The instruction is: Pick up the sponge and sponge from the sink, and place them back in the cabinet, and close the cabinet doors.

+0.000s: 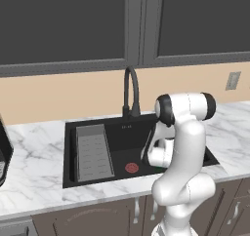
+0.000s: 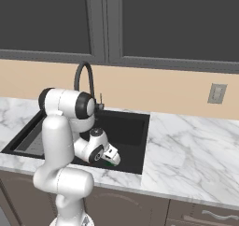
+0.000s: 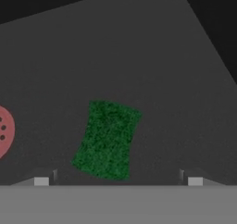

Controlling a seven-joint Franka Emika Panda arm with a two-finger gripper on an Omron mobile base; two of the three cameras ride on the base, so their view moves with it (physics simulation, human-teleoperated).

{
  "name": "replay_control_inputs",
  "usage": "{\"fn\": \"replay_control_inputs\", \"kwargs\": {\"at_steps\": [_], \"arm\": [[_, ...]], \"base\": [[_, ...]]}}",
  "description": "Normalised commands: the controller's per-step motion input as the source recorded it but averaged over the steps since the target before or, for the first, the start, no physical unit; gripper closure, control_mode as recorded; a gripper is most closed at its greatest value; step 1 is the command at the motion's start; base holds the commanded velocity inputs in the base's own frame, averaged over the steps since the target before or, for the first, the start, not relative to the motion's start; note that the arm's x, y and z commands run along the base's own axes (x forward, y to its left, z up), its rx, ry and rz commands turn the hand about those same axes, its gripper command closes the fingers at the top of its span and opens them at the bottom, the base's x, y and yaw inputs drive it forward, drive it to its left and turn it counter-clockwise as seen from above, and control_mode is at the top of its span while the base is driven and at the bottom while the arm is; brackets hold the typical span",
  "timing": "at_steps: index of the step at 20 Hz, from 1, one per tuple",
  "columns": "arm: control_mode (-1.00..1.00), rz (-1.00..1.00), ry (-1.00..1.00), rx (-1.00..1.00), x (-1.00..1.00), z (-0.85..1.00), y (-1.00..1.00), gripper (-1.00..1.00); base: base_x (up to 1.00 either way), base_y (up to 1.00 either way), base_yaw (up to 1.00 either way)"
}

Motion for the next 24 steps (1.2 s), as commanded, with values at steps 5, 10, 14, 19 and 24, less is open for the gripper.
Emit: {"fn": "replay_control_inputs", "kwargs": {"at_steps": [5,10,14,19,24], "arm": [[-1.0,-0.03,0.0,0.0,0.0,0.0,0.13,-1.0],[-1.0,-0.02,0.0,0.0,0.0,0.0,0.15,-1.0],[-1.0,0.0,0.0,0.0,0.01,0.0,0.1,-1.0],[-1.0,0.0,0.0,0.0,0.02,0.0,0.04,-1.0],[-1.0,0.0,0.0,0.0,0.04,0.0,0.02,-1.0]], "base": [[0.0,0.0,0.0],[0.0,0.0,0.0],[0.0,0.0,0.0],[0.0,0.0,0.0],[0.0,0.0,0.0]]}}
